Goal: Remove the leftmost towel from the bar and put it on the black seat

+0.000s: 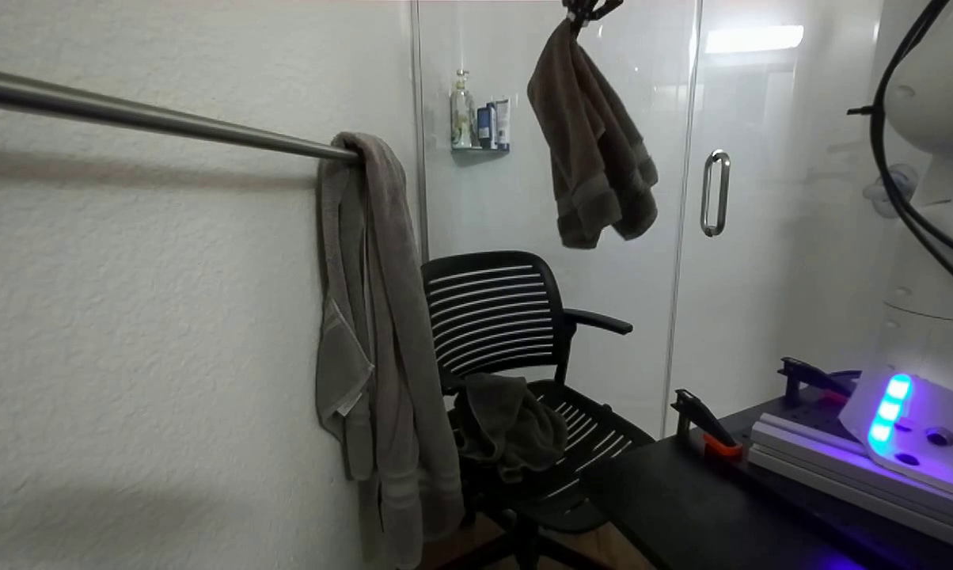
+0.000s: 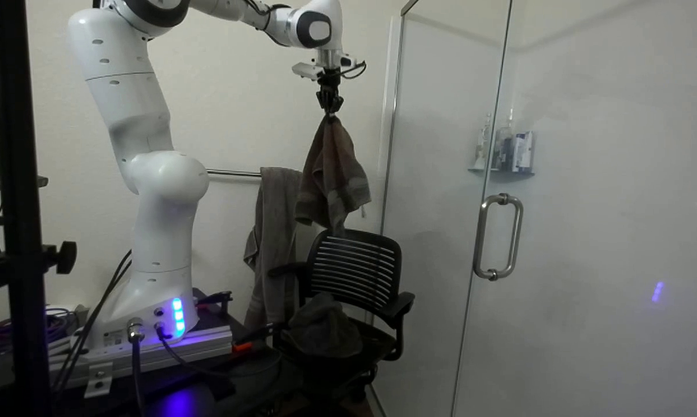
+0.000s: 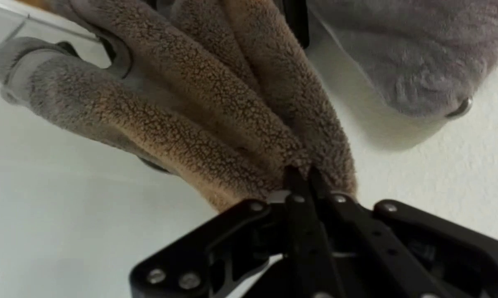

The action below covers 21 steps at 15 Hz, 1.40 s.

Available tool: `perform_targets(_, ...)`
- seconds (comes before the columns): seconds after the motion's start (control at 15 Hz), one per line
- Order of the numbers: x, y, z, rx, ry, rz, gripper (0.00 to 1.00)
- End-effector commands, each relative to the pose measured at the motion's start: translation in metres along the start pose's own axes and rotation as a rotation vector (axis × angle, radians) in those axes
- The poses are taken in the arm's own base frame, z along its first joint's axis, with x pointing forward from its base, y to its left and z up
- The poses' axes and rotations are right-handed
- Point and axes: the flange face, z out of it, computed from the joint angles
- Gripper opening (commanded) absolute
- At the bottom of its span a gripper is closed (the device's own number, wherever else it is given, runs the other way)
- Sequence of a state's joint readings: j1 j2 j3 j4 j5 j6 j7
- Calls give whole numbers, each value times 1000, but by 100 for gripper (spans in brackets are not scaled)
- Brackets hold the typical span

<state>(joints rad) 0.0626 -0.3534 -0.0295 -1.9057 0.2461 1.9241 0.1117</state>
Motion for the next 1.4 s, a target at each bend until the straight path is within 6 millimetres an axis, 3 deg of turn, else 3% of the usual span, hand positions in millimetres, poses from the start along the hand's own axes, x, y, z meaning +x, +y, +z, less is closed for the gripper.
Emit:
perform_targets(0.0, -25, -6, 95, 14, -165, 49, 1)
perform_targets(0.2, -49, -9, 183, -105, -236, 69, 1)
perform_targets(0.33, -64, -19, 231, -189, -264, 41, 1)
perform_targets(0.47, -73, -34, 267, -276, -280, -2, 1)
perform_targets(0.6, -73, -50, 288, -358, -262, -46, 1)
perform_targets(0.8, -61, -59, 295, -439, -176, -38, 1)
perform_targets(1.13, -18, -30, 263, -445, -51, 149, 1)
perform_targets(1.2, -14, -29, 265, -447, -57, 160, 30)
perform_targets(1.33, -20, -28, 262, -438, -70, 150, 36)
